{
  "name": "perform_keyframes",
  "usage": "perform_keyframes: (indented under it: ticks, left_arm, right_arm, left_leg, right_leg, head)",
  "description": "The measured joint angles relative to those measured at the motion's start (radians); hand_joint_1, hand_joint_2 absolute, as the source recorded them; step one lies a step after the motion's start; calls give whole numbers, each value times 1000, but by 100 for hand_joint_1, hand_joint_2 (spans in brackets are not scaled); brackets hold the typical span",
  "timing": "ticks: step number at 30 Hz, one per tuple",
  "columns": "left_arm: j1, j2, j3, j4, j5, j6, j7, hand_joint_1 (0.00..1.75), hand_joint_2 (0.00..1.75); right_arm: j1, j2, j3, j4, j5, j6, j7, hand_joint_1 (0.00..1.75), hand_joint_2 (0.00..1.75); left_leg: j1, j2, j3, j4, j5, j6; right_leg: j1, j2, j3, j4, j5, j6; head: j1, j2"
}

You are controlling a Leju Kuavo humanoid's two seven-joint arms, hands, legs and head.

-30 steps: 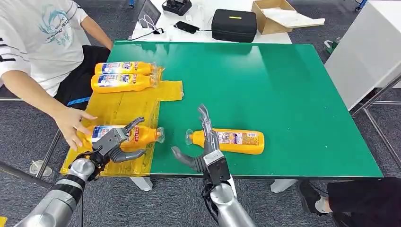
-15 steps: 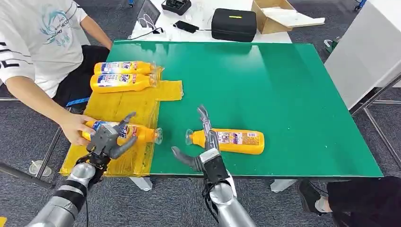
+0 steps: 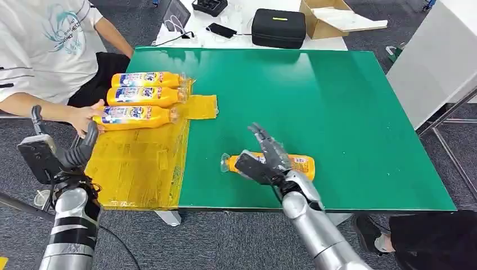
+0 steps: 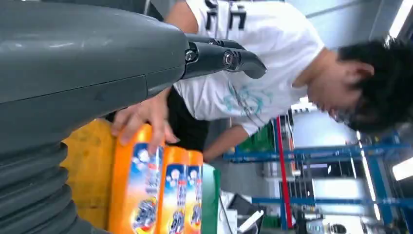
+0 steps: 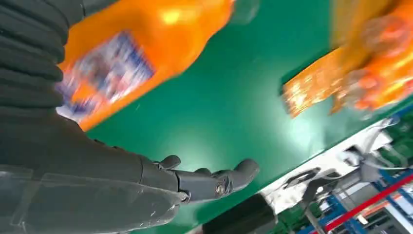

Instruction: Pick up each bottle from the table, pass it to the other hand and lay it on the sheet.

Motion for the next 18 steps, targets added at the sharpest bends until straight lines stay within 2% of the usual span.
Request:
perform_keyframes:
  ticks: [5, 10, 18]
  left_arm:
    - [12, -11, 17, -23, -5, 1, 0, 0, 175]
    - [24, -25, 18, -16, -42, -14, 0, 0, 175]
    - [22, -47, 7, 46, -78, -37, 1, 0, 175]
  right_arm:
    - [-17, -41, 1, 2, 3, 10, 8, 0, 175]
    - [-33, -115, 13, 2, 2, 104, 61, 0, 175]
    - [-29, -236, 40, 2, -37, 219, 69, 0, 175]
  left_leg:
    - [0, 0, 0, 0, 0, 0]
    - [0, 0, -1, 0, 0, 0]
    - [-1, 0, -1, 0, 0, 0]
  right_leg:
    - [0, 0, -1, 0, 0, 0]
    - [0, 0, -1, 0, 0, 0]
    - [0, 0, -2, 0, 0, 0]
  head:
    - [0, 0]
    - [0, 0]
    - [0, 0]
